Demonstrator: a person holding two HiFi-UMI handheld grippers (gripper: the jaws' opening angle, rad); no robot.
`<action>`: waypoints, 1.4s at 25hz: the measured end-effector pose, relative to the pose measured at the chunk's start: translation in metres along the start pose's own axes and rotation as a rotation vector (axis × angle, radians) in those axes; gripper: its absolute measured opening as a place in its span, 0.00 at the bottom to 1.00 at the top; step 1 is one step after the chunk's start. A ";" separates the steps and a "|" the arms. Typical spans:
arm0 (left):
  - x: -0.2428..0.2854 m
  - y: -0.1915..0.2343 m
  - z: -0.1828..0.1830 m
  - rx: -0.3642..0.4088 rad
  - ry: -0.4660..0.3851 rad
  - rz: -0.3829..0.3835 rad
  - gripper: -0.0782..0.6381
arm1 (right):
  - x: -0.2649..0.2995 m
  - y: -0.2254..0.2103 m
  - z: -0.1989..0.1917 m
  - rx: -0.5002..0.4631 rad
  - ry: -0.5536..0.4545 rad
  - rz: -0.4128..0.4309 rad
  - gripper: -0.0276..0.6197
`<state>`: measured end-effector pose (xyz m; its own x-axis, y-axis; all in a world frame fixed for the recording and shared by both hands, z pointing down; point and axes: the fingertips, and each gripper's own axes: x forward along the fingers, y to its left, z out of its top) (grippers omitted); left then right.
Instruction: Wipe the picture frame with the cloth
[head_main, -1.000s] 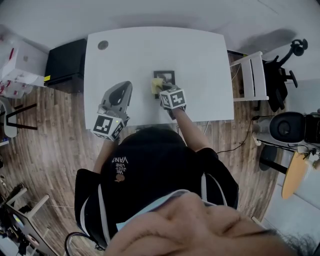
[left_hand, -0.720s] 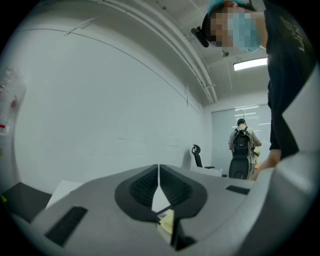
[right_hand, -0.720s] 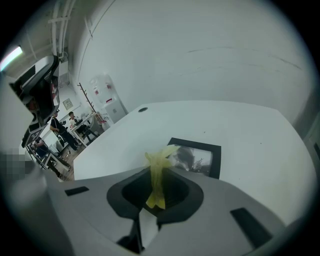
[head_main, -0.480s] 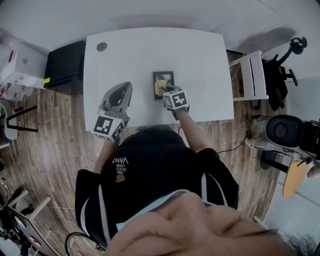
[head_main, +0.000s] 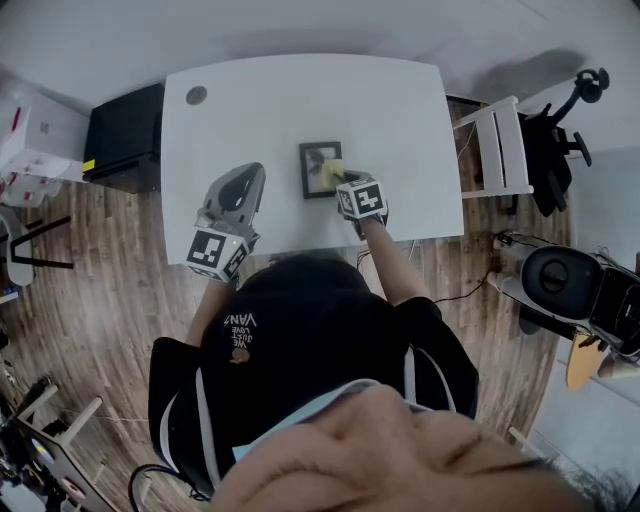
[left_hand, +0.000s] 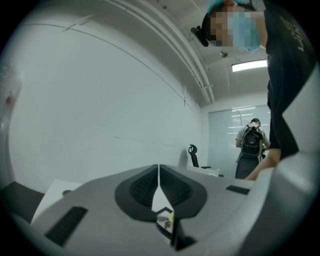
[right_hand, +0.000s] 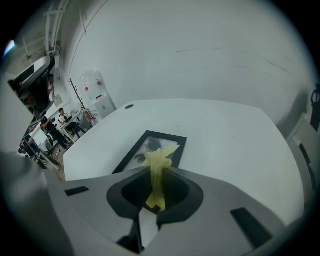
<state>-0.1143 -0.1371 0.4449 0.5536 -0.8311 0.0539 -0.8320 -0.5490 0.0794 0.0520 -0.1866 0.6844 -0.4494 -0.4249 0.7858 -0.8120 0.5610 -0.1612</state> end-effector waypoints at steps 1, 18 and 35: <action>0.001 -0.001 0.000 0.000 0.000 -0.002 0.14 | -0.002 -0.003 -0.001 0.002 0.000 -0.005 0.10; 0.008 -0.011 -0.001 -0.001 0.001 -0.036 0.14 | -0.025 -0.043 -0.015 0.050 -0.010 -0.085 0.10; 0.003 -0.011 -0.002 -0.005 0.001 -0.021 0.14 | -0.025 -0.027 0.000 0.074 -0.060 -0.042 0.10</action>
<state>-0.1034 -0.1331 0.4464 0.5711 -0.8192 0.0528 -0.8199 -0.5661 0.0855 0.0853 -0.1914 0.6687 -0.4338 -0.4901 0.7560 -0.8550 0.4885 -0.1738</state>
